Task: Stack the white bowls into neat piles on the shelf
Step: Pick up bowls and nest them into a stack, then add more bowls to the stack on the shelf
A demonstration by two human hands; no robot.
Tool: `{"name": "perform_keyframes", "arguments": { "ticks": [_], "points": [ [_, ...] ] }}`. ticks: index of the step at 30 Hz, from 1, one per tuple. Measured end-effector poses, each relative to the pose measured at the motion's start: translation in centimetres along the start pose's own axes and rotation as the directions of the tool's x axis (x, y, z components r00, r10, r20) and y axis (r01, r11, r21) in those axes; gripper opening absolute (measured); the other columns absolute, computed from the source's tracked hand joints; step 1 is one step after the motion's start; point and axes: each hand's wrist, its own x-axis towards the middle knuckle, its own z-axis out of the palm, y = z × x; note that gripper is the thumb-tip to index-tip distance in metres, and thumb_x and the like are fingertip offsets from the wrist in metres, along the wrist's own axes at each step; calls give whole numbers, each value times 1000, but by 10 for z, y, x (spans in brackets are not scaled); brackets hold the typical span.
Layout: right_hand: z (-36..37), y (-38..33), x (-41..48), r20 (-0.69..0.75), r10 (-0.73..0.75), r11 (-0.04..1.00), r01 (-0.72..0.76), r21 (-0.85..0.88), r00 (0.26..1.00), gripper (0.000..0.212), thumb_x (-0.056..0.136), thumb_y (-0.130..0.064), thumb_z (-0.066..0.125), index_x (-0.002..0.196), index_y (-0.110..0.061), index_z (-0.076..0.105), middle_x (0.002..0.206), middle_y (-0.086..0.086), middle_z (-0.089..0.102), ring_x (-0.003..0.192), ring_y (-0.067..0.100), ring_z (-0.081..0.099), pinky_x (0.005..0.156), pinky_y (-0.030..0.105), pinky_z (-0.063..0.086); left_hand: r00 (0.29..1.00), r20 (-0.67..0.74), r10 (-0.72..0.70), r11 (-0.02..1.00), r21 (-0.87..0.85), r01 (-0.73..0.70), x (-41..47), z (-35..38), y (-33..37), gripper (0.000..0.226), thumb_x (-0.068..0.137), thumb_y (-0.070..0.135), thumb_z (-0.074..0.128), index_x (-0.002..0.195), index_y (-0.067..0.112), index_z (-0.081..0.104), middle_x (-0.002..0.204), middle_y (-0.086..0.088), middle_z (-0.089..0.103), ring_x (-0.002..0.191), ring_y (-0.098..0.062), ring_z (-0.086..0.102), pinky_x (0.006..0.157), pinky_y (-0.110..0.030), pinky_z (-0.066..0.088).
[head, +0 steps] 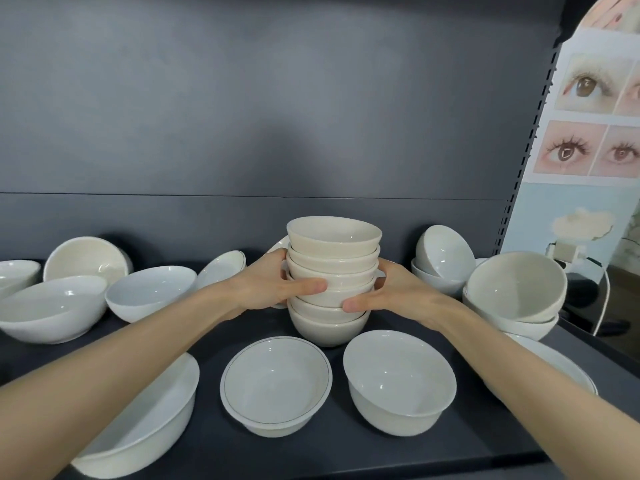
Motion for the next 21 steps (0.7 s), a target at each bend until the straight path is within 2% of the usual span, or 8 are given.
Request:
{"name": "perform_keyframes", "arguments": {
  "ticks": [4, 6, 9, 12, 14, 16, 18, 21],
  "points": [
    [0, -1, -1, 2, 25, 999, -25, -26, 1000, 94, 48, -39, 90, 132, -28, 50, 123, -13, 65, 114, 7, 60, 102, 35, 47, 1000, 13, 1, 1000, 3, -1, -2, 0, 2, 28, 81, 22, 71, 96, 37, 52, 100, 8, 68, 99, -19, 63, 93, -52, 50],
    [0, -2, -3, 6, 54, 998, -54, -38, 999, 93, 52, -39, 90, 134, -30, 47, 123, -14, 64, 113, 7, 60, 97, 32, 50, 1000, 26, 2, 1000, 16, -2, -2, -1, 1, 26, 84, 21, 69, 94, 38, 51, 98, 6, 68, 95, -17, 61, 96, -52, 49],
    [1, -9, -9, 28, 103, 993, -101, -54, 994, 80, 66, -31, 87, 134, -33, 45, 119, -13, 65, 105, 6, 61, 79, 24, 51, 999, 51, 5, 999, 53, -8, -3, 0, 3, 24, 87, 24, 67, 92, 40, 50, 88, 10, 69, 80, -9, 61, 93, -48, 49],
    [0, -19, -16, 32, 113, 988, -109, -108, 993, 57, 75, -26, 81, 122, -35, 50, 99, -14, 65, 82, 1, 60, 66, 16, 49, 999, 48, 1, 994, 112, -6, -6, -1, 5, 24, 85, 31, 69, 94, 43, 50, 107, 3, 68, 99, -22, 64, 93, -48, 52],
    [0, -24, -20, 22, 105, 982, -100, -163, 994, 41, 75, -27, 81, 107, -33, 56, 86, -4, 63, 72, 12, 55, 68, 22, 46, 1000, 11, 5, 984, 178, -6, -5, -3, 5, 27, 77, 41, 75, 92, 41, 52, 111, 1, 68, 107, -23, 63, 94, -45, 52],
    [0, -31, -24, 7, 123, 973, -119, -199, 992, 33, 75, -27, 81, 98, -26, 59, 83, 7, 58, 74, 20, 48, 71, 32, 43, 999, -35, -6, 964, 265, 15, -4, -6, 3, 38, 66, 55, 73, 93, 36, 55, 101, 6, 68, 100, -19, 63, 92, -38, 52],
    [-2, -34, -26, -12, 137, 965, -136, -223, 991, 39, 73, -29, 81, 102, -18, 58, 86, 9, 58, 77, 21, 51, 73, 32, 43, 996, -86, -16, 919, 392, 49, -4, -8, 5, 48, 69, 59, 73, 101, 24, 61, 94, 7, 66, 97, -17, 60, 89, -32, 50],
    [-11, -39, -28, -114, 124, 895, -161, -416, 986, 75, 64, -49, 82, 126, -19, 52, 110, 0, 64, 101, 17, 61, 94, 34, 49, 989, -145, 0, 786, 611, 89, -7, -13, 12, 69, 71, 68, 64, 104, 8, 62, 101, -5, 67, 99, -22, 59, 85, -34, 46]
  ]
}}
